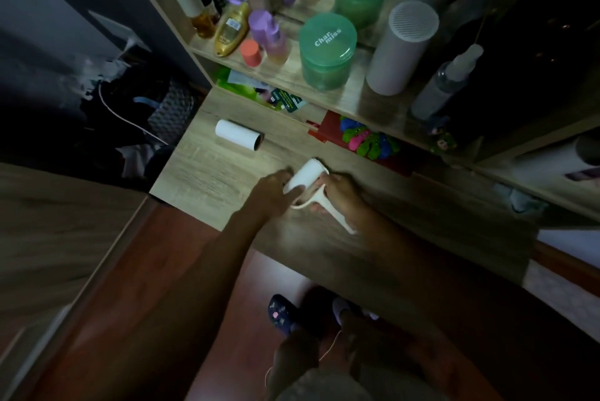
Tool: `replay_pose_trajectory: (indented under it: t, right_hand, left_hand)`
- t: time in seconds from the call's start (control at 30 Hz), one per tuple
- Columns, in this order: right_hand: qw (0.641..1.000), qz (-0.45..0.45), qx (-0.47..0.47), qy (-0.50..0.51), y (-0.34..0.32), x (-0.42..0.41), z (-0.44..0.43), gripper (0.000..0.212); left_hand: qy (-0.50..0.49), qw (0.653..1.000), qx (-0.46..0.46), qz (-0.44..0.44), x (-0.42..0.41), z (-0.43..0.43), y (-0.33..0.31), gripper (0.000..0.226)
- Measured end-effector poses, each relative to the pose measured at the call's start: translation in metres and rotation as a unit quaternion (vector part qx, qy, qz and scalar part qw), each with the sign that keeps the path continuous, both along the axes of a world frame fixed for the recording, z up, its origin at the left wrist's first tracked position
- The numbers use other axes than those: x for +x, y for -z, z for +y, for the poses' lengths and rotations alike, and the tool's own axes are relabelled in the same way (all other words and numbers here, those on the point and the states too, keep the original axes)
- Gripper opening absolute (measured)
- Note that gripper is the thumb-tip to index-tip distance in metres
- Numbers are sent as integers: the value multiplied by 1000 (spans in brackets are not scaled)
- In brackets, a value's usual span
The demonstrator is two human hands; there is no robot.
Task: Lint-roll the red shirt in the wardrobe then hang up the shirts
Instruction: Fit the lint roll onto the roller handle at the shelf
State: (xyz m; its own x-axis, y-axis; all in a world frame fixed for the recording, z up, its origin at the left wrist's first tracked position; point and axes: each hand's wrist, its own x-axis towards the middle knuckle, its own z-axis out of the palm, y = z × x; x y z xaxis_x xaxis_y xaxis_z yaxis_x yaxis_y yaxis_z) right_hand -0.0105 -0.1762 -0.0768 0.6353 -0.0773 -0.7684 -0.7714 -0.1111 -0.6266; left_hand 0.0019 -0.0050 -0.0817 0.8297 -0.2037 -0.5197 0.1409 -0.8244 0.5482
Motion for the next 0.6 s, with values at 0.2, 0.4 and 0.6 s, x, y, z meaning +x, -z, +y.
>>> replay_pose_trajectory:
  t: [0.2,0.4,0.6]
  right_hand:
    - [984,-79,-78,-137,-24,0,-5,27]
    - [911,-141,-186,-340,-55,3,-10,24]
    - [785,-229,-297,-493,-76,6,-6,48]
  left_hand:
    - [-42,990,-133,-27,-17,-10,-31,65]
    - [-69,979,-180,-64,-18,-15,-56,55]
    - [-101,965,-206,-129,-29,-10,-65,43]
